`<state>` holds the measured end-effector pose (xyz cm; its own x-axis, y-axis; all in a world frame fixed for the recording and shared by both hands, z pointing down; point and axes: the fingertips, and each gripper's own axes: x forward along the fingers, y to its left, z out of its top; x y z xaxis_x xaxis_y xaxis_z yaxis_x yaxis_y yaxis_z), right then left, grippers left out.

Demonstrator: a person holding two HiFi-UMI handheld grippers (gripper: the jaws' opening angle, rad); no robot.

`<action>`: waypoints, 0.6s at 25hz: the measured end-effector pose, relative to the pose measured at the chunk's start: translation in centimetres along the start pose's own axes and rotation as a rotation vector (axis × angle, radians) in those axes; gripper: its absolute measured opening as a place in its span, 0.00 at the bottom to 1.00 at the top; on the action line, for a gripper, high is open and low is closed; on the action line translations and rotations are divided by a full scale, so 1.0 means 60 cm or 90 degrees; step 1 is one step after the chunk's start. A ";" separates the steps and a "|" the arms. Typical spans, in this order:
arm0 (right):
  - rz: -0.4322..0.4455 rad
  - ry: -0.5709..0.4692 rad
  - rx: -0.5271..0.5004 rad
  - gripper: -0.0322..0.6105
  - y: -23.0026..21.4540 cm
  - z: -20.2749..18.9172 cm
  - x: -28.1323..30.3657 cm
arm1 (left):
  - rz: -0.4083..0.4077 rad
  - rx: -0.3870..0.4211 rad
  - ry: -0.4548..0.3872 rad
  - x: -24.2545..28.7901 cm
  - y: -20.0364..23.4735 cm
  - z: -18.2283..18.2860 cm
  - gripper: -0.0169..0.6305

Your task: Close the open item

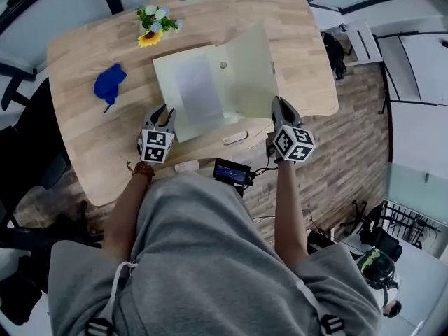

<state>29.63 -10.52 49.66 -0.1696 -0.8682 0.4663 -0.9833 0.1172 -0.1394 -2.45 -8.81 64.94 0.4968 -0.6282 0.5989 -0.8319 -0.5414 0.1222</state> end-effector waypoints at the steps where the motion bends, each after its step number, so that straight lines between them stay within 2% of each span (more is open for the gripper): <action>1: 0.004 0.000 0.000 0.07 0.006 0.000 -0.002 | -0.005 0.002 0.002 -0.001 -0.003 -0.004 0.20; 4: 0.019 -0.002 0.003 0.07 0.024 -0.003 -0.002 | -0.017 0.008 0.010 0.007 -0.007 -0.019 0.21; 8: 0.045 0.000 0.003 0.07 0.050 -0.003 -0.004 | -0.021 -0.004 0.011 0.017 -0.003 -0.021 0.23; 15: 0.088 0.011 -0.024 0.07 0.086 -0.004 -0.010 | -0.023 -0.030 0.044 0.027 0.003 -0.041 0.23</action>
<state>24.66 -9.30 48.88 -0.3050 -0.8343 0.4593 -0.9520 0.2543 -0.1703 -2.41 -8.53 67.86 0.5098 -0.5675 0.6466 -0.8251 -0.5354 0.1806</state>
